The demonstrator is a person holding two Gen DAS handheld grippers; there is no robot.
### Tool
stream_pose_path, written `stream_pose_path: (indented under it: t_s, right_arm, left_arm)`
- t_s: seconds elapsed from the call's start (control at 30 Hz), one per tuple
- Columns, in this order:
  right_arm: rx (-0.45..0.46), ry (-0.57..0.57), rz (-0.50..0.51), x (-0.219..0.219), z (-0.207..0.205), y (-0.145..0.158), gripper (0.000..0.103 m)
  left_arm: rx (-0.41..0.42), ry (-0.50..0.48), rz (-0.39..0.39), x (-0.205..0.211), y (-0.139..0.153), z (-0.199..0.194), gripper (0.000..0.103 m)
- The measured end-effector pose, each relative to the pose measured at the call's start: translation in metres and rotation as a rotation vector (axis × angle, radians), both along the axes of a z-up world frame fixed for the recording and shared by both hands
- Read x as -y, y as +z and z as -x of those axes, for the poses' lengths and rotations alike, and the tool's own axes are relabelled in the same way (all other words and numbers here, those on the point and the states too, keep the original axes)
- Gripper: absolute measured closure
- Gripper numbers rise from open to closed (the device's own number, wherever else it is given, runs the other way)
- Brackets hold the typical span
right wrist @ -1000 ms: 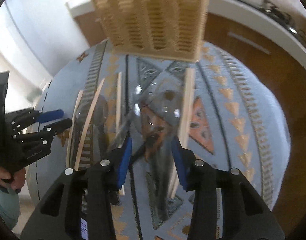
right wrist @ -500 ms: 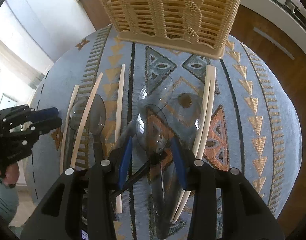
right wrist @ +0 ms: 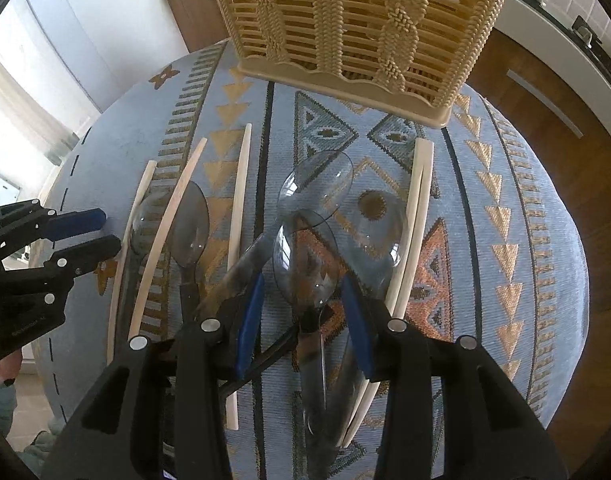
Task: Organize utensils
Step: 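Lower the right tool onto a clear plastic spoon and close its fingers, then grasp a wooden chopstick with the left tool while the right tool lifts the spoon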
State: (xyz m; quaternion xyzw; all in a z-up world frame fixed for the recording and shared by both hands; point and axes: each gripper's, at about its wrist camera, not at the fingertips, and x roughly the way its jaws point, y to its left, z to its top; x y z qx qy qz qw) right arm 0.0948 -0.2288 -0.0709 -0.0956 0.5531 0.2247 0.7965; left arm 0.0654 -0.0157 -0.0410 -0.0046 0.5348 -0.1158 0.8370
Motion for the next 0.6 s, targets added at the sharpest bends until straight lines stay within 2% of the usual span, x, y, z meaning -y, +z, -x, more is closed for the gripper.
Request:
stream_pose_path:
  t_s: [0.13, 0.2, 0.3, 0.33, 0.37, 0.47, 0.5, 0.53, 0.6]
  right_arm:
    - [0.012, 0.008, -0.008, 0.011, 0.0, 0.003, 0.066]
    - [0.022, 0.012, -0.005, 0.016, 0.002, 0.004, 0.066]
    - [0.034, 0.014, 0.012, 0.015, 0.004, 0.004, 0.066]
    - [0.037, 0.014, 0.02, 0.013, 0.005, 0.004, 0.066]
    - [0.04, 0.014, 0.03, 0.011, 0.005, 0.004, 0.066]
    - [0.045, 0.006, 0.058, 0.004, 0.006, 0.002, 0.066]
    - [0.042, 0.005, 0.059, 0.003, 0.006, 0.002, 0.071]
    - [0.034, 0.001, 0.056, 0.002, 0.007, 0.002, 0.074]
    - [0.03, -0.008, 0.058, -0.001, 0.009, 0.001, 0.075]
  left_arm:
    - [-0.002, 0.011, 0.045, -0.002, -0.001, 0.006, 0.066]
    - [0.016, 0.005, -0.015, 0.007, -0.002, 0.009, 0.066]
    - [0.04, -0.005, -0.117, 0.026, -0.003, 0.013, 0.059]
    - [0.064, -0.015, -0.172, 0.036, -0.004, 0.014, 0.06]
    - [0.072, -0.023, -0.183, 0.039, -0.003, 0.014, 0.062]
    - [0.065, -0.05, -0.174, 0.037, -0.001, 0.012, 0.075]
    - [0.071, -0.056, -0.193, 0.035, 0.0, 0.012, 0.088]
    - [0.074, -0.057, -0.204, 0.033, 0.0, 0.013, 0.092]
    - [0.071, -0.067, -0.174, 0.025, 0.0, 0.014, 0.094]
